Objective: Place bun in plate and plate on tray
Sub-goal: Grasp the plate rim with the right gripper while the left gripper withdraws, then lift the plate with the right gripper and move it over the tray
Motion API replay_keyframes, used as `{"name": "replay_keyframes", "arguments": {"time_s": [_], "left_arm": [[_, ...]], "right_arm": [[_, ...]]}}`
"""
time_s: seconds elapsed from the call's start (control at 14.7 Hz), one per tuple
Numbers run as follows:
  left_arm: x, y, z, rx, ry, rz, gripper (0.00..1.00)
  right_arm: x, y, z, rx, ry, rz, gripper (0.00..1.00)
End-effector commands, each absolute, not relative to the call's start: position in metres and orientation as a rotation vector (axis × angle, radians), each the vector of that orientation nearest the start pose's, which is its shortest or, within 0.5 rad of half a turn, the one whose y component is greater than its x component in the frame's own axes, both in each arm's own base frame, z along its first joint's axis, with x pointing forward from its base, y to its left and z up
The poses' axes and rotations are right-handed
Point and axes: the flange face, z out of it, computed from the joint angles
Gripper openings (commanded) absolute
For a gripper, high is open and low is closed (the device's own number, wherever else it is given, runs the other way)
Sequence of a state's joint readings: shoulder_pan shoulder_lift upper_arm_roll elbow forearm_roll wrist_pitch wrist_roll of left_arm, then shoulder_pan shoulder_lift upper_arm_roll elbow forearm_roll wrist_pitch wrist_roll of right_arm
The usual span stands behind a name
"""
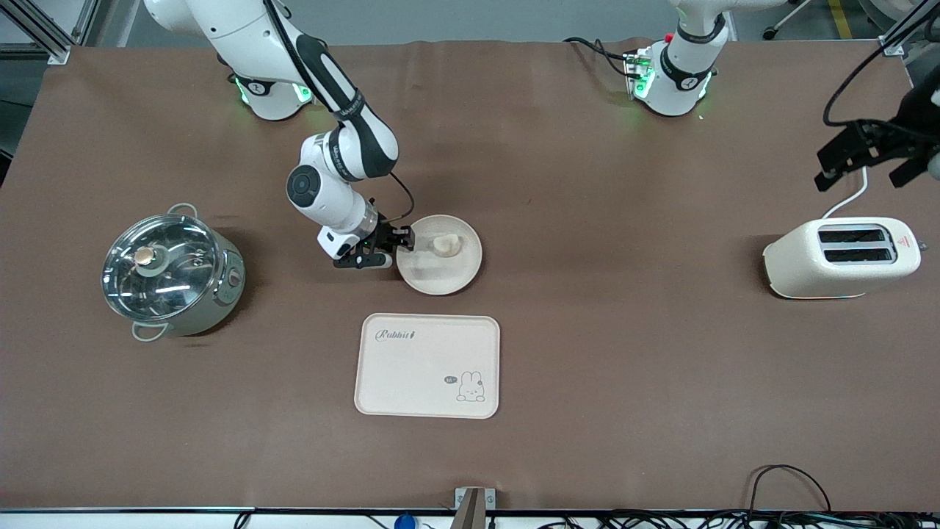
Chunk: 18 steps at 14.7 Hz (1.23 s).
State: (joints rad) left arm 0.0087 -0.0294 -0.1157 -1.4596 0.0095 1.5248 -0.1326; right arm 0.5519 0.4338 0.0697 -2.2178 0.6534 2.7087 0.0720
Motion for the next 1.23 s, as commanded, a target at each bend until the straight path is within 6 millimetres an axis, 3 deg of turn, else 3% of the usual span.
{"name": "replay_keyframes", "arguments": {"time_s": [0.0, 0.48, 0.75, 1.02, 1.16], "left_arm": [[0.507, -0.059, 0.680, -3.143, -0.014, -0.115, 1.00], [0.512, -0.062, 0.675, -3.151, -0.011, -0.101, 1.00], [0.522, -0.060, 0.673, -3.182, -0.021, -0.129, 1.00], [0.531, -0.061, 0.668, -3.176, -0.037, -0.140, 1.00], [0.534, -0.061, 0.663, -3.174, -0.042, -0.130, 1.00]], "right_arm": [[0.458, 0.305, 0.179, -2.795, 0.149, 0.088, 0.03], [0.466, 0.314, 0.194, -2.767, 0.130, 0.056, 0.00], [0.479, 0.321, 0.240, -2.699, 0.110, 0.100, 0.00], [0.536, 0.308, 0.290, -2.562, 0.202, 0.051, 0.00], [0.576, 0.295, 0.297, -2.523, 0.229, 0.013, 0.00]]}}
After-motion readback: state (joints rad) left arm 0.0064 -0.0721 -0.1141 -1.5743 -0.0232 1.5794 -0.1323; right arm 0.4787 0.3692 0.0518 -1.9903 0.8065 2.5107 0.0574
